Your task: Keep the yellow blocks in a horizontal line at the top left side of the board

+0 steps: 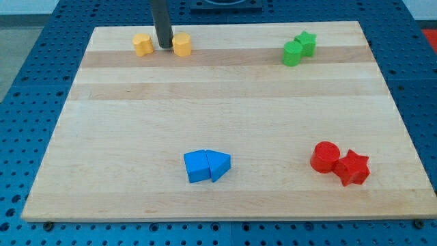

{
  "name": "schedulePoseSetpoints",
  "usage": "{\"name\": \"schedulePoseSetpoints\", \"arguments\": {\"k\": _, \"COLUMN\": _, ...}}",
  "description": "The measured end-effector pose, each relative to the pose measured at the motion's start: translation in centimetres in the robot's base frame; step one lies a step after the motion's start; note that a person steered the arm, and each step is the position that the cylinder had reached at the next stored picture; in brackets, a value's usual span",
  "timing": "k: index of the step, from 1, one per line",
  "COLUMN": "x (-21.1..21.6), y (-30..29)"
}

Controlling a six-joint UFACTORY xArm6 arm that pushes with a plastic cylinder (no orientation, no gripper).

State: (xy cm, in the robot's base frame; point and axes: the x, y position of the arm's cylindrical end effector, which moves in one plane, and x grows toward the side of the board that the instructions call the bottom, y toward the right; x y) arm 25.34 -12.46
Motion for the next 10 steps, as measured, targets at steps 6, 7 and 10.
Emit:
{"name": "schedulePoseSetpoints", "arguments": {"k": 6, "x": -0.3, "y": -5.9}}
{"name": "schedulePoseSetpoints", "arguments": {"k": 7, "x": -1.1, "y": -6.4}}
{"name": "schedulePoseSetpoints", "arguments": {"k": 10, "x": -2.5, "y": 4.3}}
